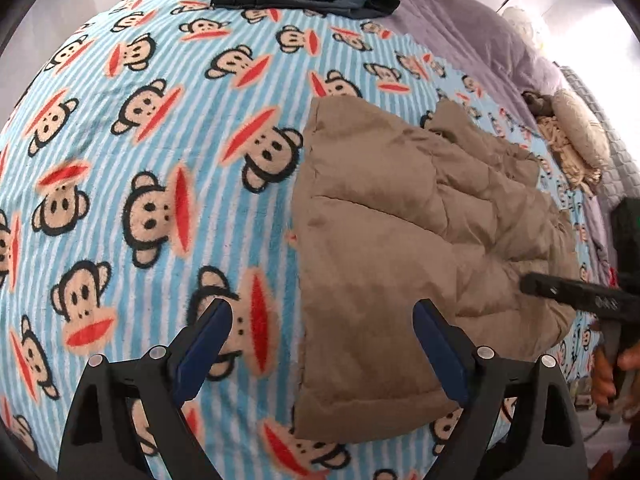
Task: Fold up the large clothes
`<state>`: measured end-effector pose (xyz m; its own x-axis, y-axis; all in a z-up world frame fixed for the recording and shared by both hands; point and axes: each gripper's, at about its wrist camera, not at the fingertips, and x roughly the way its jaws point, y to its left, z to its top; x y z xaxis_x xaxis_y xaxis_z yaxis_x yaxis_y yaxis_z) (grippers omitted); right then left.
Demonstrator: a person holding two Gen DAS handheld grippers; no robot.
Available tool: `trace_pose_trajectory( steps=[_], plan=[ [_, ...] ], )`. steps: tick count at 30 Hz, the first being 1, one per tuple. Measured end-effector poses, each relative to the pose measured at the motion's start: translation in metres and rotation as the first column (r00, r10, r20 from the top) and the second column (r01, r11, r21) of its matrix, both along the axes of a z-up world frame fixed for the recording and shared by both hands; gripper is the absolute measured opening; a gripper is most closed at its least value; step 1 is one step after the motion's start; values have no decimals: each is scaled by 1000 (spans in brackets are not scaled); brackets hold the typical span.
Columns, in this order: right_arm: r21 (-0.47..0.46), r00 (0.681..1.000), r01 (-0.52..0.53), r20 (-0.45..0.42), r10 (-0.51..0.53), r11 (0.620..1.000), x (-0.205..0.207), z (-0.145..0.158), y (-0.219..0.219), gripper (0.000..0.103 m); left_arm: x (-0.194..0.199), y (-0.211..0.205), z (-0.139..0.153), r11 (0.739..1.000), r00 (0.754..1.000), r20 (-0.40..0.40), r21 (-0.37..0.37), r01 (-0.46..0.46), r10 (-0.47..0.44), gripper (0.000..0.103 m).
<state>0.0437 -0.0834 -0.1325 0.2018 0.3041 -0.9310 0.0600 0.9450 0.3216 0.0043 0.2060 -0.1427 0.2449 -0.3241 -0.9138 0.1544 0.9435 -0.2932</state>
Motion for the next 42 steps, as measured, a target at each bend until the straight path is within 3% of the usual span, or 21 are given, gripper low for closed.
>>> trace_pose_trajectory(
  steps=[2, 3, 5, 9, 12, 16, 19, 22, 24, 26, 32, 39, 40, 41, 42],
  plan=[
    [1, 1000, 13, 8, -13, 1000, -9, 4, -9, 59, 2, -8, -2, 1000, 1000, -9, 30, 2, -2, 102],
    [2, 1000, 17, 13, -17, 1000, -13, 4, -8, 63, 3, -10, -3, 999, 1000, -11, 38, 1, -1, 102],
    [-3, 1000, 21, 21, -20, 1000, -19, 5, -8, 80, 3, -14, -5, 999, 1000, -18, 41, 5, -5, 102],
    [-31, 999, 36, 37, -35, 999, -28, 8, -11, 86, 5, -21, -10, 998, 999, -34, 57, 25, -23, 102],
    [10, 998, 53, 43, -53, 999, -34, 6, -18, 102, 8, -25, -13, 997, 998, -45, 72, 40, -36, 102],
    [21, 997, 65, 30, -66, 998, -39, 2, -22, 103, 13, -30, -16, 992, 997, -26, 103, 73, -70, 102],
    [-10, 996, 79, 30, -79, 997, -41, 2, -27, 103, 24, -25, -19, 992, 995, -16, 76, 97, -96, 102],
    [6, 994, 106, 15, -106, 994, -41, 1, -38, 103, 40, -14, -28, 988, 989, -66, -87, 124, -130, 102],
    [42, 991, 133, 7, -133, 990, -41, -1, -47, 103, 48, -11, -34, 967, 979, -102, -201, 154, -177, 102],
    [57, 988, 150, 10, -151, 987, -41, 0, -53, 103, 54, -16, -40, 945, 964, -116, -257, 202, -238, 102],
    [80, 983, 181, -1, -181, 980, -38, -6, -66, 103, 66, -50, -69, 913, 923, -162, -282, 296, -349, 102],
    [69, 985, 171, 0, -172, 983, -34, -11, -66, 103, 69, -68, -87, 899, 908, -170, -297, 323, -382, 102],
    [68, 985, 171, 2, -172, 983, -35, -11, -66, 103, 69, -70, -87, 898, 907, -169, -291, 329, -387, 94],
    [68, 985, 170, 3, -171, 983, -35, -11, -66, 103, 68, -70, -87, 895, 904, -164, -292, 337, -394, 71],
    [69, 985, 170, 7, -171, 983, -34, -11, -66, 103, 69, -70, -86, 882, 897, -167, -325, 342, -409, 57]
  ],
)
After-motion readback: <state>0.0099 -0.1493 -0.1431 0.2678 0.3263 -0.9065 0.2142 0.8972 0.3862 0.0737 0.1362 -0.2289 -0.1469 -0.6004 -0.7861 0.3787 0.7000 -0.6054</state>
